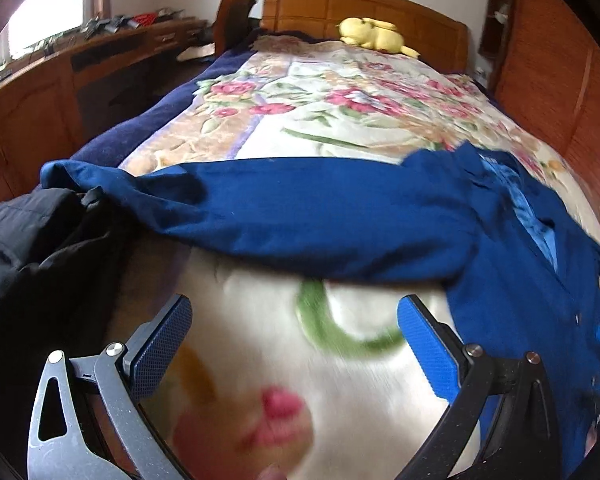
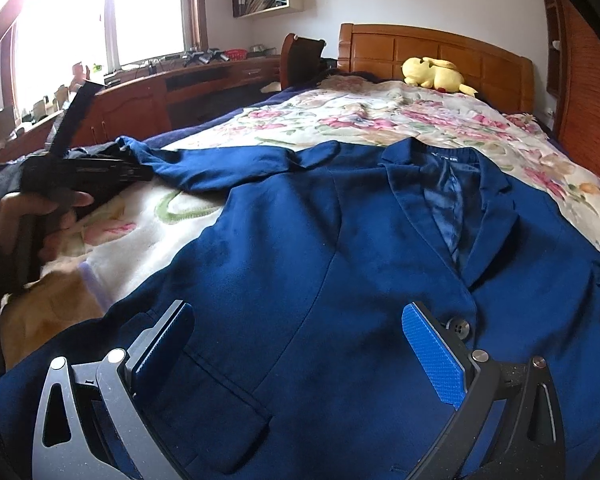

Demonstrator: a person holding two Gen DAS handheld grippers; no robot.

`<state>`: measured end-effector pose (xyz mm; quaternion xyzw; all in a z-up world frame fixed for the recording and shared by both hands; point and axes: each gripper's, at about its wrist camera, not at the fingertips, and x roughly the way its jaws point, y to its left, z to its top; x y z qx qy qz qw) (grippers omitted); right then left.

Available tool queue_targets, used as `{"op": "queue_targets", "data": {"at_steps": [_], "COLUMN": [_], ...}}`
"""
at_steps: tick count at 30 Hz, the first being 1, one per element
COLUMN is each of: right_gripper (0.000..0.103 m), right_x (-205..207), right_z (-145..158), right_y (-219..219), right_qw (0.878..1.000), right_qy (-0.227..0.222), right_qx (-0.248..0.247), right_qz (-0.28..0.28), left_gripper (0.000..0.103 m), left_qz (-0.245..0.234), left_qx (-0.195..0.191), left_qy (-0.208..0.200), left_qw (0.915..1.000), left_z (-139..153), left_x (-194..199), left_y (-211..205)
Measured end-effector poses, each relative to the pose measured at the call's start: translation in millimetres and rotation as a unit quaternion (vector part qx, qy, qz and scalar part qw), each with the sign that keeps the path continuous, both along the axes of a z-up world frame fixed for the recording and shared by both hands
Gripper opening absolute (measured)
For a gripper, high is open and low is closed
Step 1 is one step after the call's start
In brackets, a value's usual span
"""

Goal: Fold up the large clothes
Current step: 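Move the left tool to the jacket sleeve nearest it and grasp the cuff, then lift the sleeve with the left tool and fold it across the jacket front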

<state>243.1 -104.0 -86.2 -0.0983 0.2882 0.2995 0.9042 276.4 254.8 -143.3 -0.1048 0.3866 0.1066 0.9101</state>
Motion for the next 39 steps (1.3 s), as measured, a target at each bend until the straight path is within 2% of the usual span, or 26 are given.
{"op": "queue_targets", "data": {"at_steps": [3,6,9,10,14,16,19,21,22,23,26,30,34,39], "right_gripper": [0.103,0.103,0.103,0.103,0.103,0.103,0.103,0.103,0.103,0.103,0.103,0.103,0.103,0.103], "right_x": [6,11,11,10,7,7,8,7,7,6,6,5,5,8], "right_z": [-7,-12,-13,-13,-14,-14,-15,-16,-16,-16,-16,-16,-15,-13], "right_y": [6,13,19,22,27,27,27,27,28,28,28,27,25,18], "right_qw": [1.000,1.000,1.000,1.000,1.000,1.000,1.000,1.000,1.000,1.000,1.000,1.000,1.000,1.000], "right_qy": [0.004,0.009,0.003,0.000,-0.008,-0.008,-0.005,-0.006,-0.007,-0.009,-0.010,-0.010,-0.010,-0.004], "right_qx": [0.004,0.000,-0.009,-0.013,-0.023,-0.023,-0.022,-0.023,-0.024,-0.026,-0.026,-0.023,-0.017,-0.004], "right_qz": [-0.002,-0.003,-0.003,-0.003,-0.002,-0.002,-0.001,0.000,0.001,0.001,0.002,0.003,0.002,-0.003], "left_gripper": [0.103,0.102,0.090,0.082,0.062,0.056,0.051,0.025,0.008,0.005,0.002,0.002,0.002,0.002], "left_qz": [0.014,0.029,0.042,0.047,0.070,0.082,0.083,0.088,0.091,0.091,0.072,0.037,-0.006,-0.055], "left_qx": [-0.037,-0.054,-0.066,-0.070,-0.097,-0.096,-0.096,-0.087,-0.078,-0.068,-0.027,0.005,0.026,0.035], "left_qy": [-0.007,0.001,0.014,0.016,0.008,0.004,0.010,0.015,0.019,0.022,0.020,-0.001,-0.017,-0.032], "left_qw": [0.9992,0.9981,0.9968,0.9963,0.9927,0.9920,0.9919,0.9922,0.9926,0.9933,0.9969,0.9993,0.9995,0.9974], "left_z": [-4,-10,-17,-19,-23,-23,-22,-22,-22,-21,-9,22,57,89], "left_x": [11,20,32,34,39,40,46,51,53,55,59,62,65,65], "left_y": [19,31,41,45,60,65,68,69,69,67,52,23,-17,-69]}}
